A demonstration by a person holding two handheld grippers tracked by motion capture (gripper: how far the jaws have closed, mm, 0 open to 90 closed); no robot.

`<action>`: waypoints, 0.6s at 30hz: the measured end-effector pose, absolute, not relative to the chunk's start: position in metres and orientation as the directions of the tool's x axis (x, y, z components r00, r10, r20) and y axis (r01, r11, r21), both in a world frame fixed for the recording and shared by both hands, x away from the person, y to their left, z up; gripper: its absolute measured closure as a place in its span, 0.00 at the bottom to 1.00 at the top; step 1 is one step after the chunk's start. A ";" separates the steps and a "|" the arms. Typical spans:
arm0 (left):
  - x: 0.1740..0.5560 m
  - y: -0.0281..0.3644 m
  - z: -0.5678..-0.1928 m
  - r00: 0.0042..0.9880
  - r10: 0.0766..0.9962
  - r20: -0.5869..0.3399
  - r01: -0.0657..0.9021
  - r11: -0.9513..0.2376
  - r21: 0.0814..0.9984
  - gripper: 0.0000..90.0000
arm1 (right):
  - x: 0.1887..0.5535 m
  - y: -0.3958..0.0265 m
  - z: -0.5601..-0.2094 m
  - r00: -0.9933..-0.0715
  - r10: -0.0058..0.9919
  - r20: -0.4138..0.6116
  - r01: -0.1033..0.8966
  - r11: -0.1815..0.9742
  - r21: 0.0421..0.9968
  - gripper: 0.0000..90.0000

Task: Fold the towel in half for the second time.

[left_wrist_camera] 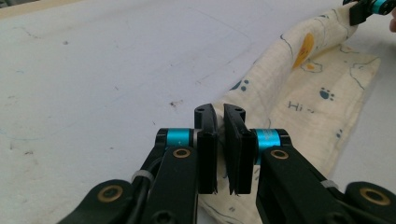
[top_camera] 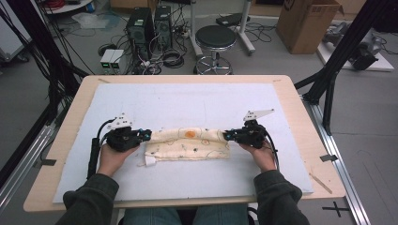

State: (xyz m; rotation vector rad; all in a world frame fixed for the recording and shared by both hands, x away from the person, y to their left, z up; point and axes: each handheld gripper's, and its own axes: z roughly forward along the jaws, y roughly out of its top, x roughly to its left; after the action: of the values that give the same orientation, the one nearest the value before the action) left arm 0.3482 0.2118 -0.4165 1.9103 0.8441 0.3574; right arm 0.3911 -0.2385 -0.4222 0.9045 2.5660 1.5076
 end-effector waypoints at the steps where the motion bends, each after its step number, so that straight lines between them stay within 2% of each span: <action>1: 0.347 0.213 -0.417 0.720 0.686 -0.106 0.399 -0.284 0.872 0.92 | 0.390 -0.239 -0.422 -0.833 0.491 0.254 0.461 0.363 0.810 0.92; 12: 0.335 0.216 -0.421 0.737 0.666 -0.119 0.405 -0.294 0.866 0.91 | 0.377 -0.241 -0.423 -0.846 0.473 0.246 0.446 0.374 0.813 0.91; 18: 0.328 0.212 -0.420 0.755 0.649 -0.089 0.393 -0.341 0.854 0.90 | 0.373 -0.242 -0.427 -0.848 0.473 0.240 0.445 0.388 0.807 0.90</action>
State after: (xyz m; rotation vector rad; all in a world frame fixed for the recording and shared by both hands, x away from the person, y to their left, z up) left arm 0.3276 0.2119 -0.4198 1.9752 0.7892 0.3292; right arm 0.3725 -0.2424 -0.4273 0.8573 2.5931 1.4928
